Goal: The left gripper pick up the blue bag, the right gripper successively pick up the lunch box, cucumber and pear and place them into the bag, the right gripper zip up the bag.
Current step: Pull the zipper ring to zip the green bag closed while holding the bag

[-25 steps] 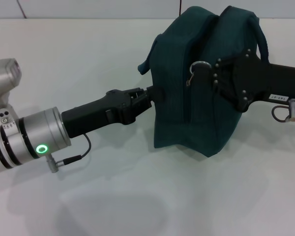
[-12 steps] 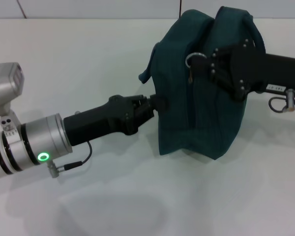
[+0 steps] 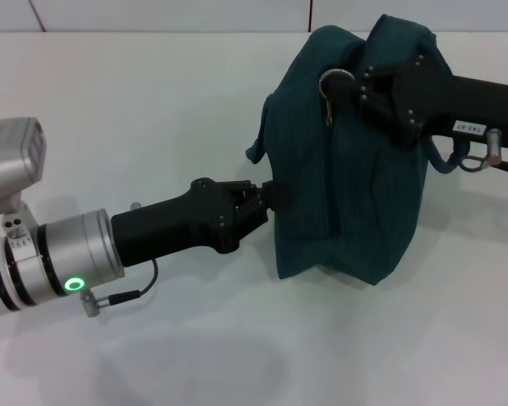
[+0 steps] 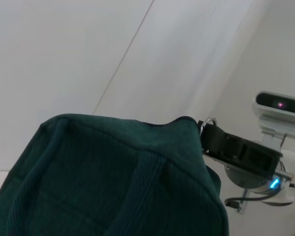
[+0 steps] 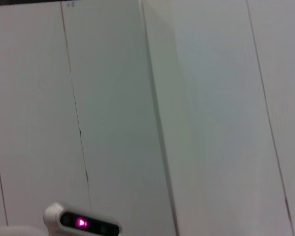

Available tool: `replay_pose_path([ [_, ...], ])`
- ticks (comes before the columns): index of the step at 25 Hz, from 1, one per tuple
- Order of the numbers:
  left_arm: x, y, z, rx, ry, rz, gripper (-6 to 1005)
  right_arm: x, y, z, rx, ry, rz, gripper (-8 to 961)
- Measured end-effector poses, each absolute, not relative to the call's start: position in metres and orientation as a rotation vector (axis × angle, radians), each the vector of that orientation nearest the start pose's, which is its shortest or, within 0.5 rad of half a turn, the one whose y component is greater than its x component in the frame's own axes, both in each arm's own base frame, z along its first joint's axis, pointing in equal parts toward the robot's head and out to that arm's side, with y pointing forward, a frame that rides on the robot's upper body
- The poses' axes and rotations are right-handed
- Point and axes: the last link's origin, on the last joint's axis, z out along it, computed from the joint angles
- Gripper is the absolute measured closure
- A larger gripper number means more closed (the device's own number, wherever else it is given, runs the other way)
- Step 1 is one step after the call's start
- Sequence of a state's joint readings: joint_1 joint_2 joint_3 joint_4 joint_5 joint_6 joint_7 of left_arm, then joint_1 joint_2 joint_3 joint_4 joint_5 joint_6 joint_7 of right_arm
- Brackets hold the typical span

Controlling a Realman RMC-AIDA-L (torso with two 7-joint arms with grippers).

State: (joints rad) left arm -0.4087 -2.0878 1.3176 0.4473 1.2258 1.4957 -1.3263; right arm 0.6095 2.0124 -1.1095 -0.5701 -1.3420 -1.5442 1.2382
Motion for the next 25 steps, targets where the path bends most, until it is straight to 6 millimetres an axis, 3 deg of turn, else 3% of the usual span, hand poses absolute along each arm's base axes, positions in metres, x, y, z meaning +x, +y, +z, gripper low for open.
replay_pose_path([
  [9,-0.238,0.284,-0.060,-2.649,-0.884,-1.193,947,0.174,0.362,0.015,-2.659,0.500,1.270,949],
  [17,-0.239,0.279,-0.059,-2.665,-0.830,-1.201,946,0.187,0.370,0.015,-2.588,0.664,1.251,949],
  [25,-0.242,0.271,-0.058,-2.670,-0.800,-1.219,938,0.193,0.372,0.010,-2.565,0.708,1.230,949],
])
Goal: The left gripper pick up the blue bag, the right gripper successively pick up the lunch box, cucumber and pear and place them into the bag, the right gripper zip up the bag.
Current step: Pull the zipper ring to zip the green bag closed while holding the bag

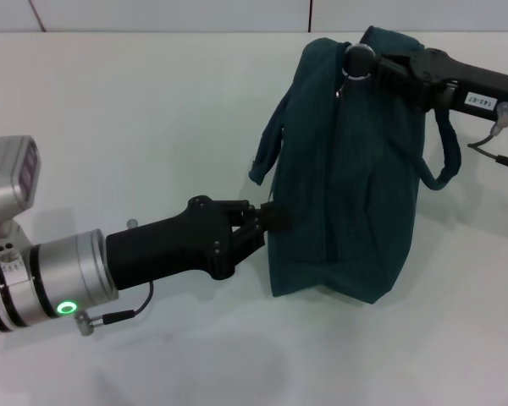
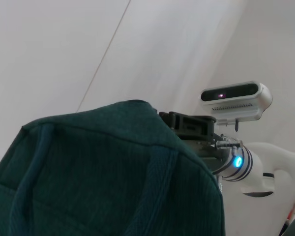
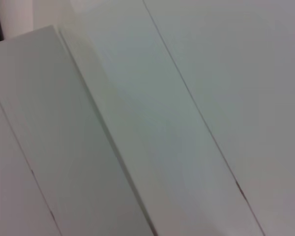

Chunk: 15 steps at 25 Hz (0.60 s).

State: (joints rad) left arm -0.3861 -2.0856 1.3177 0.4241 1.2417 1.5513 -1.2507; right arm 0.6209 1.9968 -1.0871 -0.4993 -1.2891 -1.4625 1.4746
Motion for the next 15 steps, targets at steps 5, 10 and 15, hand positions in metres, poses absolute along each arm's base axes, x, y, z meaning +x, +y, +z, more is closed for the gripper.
replay_pose_path([
  [5,-0.243,0.269,-0.061,-2.682,-0.804,-1.206,934,0.187,0.370,0.011,-2.585,0.680,1.255,949],
  [10,-0.246,0.265,-0.065,-2.698,-0.781,-1.179,929,0.184,0.372,0.015,-2.580,0.697,1.278,949],
  [15,-0.248,0.262,-0.067,-2.706,-0.741,-1.165,924,0.181,0.374,0.016,-2.589,0.719,1.279,949],
])
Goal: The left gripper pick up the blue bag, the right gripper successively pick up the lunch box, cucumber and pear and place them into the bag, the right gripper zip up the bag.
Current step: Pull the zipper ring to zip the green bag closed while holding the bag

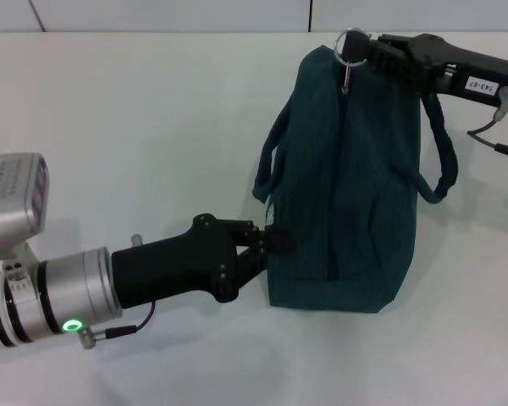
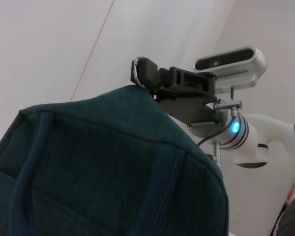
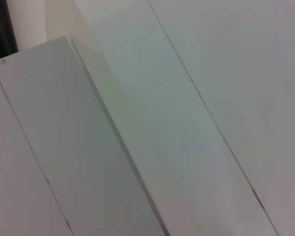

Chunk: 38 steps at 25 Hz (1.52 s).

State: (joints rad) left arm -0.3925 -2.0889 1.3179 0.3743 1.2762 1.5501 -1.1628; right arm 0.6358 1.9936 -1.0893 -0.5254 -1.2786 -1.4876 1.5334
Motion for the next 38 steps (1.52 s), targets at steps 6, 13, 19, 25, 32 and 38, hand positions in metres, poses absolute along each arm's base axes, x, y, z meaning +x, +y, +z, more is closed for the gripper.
replay_pose_path([
  [6,-0.252,0.256,-0.070,-2.712,-0.667,-1.147,918,0.185,0.380,0.016,-2.563,0.741,1.239,949],
  [13,-0.253,0.253,-0.069,-2.714,-0.628,-1.159,911,0.193,0.387,0.015,-2.520,0.772,1.177,949],
  [19,-0.252,0.251,-0.068,-2.715,-0.620,-1.181,905,0.197,0.392,0.014,-2.487,0.784,1.133,948],
  [25,-0.252,0.249,-0.064,-2.703,-0.603,-1.205,900,0.204,0.396,0.006,-2.474,0.807,1.054,948],
  [32,-0.256,0.246,-0.060,-2.664,-0.622,-1.229,893,0.206,0.397,0.001,-2.467,0.795,1.017,949],
  [38,-0.254,0.248,-0.055,-2.595,-0.645,-1.293,887,0.203,0.396,0.000,-2.476,0.788,1.024,949],
])
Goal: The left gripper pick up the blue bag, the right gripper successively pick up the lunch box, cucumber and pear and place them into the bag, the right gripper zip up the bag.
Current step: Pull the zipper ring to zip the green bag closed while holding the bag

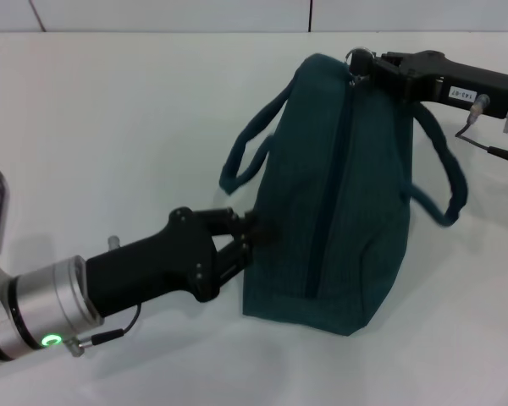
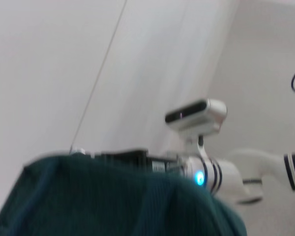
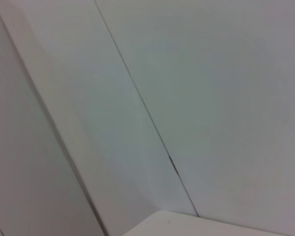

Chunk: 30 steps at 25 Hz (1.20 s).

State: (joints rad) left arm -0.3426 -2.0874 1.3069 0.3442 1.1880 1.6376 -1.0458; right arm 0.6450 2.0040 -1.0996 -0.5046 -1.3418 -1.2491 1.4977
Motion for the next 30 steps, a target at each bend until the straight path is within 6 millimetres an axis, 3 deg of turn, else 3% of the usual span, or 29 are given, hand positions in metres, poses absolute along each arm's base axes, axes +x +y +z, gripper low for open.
replay_pose_path([
  [4,-0.250,0.251,-0.048,-2.547,-0.637,-1.364,883,0.204,0.396,0.001,-2.474,0.790,1.027,949],
  [9,-0.246,0.256,-0.039,-2.469,-0.676,-1.453,690,0.206,0.395,0.003,-2.472,0.789,1.027,948],
  [15,-0.236,0.288,-0.020,-2.270,-0.903,-1.616,502,0.207,0.394,0.005,-2.470,0.786,1.028,949],
  [23,-0.211,0.345,-0.043,-2.336,-1.285,-1.403,222,0.206,0.393,0.005,-2.479,0.754,1.035,948],
  [30,-0.191,0.356,-0.048,-2.457,-1.370,-1.291,107,0.205,0.390,0.004,-2.491,0.738,1.046,948],
])
